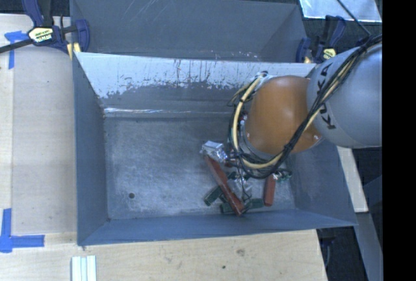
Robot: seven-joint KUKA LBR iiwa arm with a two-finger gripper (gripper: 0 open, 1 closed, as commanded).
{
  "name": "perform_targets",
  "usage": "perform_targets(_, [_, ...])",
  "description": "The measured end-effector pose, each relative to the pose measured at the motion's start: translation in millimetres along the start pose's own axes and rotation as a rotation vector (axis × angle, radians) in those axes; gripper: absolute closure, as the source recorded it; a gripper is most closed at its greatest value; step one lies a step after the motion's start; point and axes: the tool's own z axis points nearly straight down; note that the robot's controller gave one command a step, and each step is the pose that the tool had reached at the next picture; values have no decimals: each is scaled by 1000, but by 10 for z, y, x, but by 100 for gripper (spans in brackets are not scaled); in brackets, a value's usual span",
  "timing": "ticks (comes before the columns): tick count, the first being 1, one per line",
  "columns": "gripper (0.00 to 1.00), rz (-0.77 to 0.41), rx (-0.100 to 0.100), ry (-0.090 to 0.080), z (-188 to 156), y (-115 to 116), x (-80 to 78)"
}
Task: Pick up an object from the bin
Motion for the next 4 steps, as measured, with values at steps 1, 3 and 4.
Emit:
perform_targets(1, [100,-92,-4,11,5,-111,287])
perform_targets(3, [100,-87,-13,30,-604,-46,100])
perform_targets(4, [100,-78,-12,29,-1199,-139,-28])
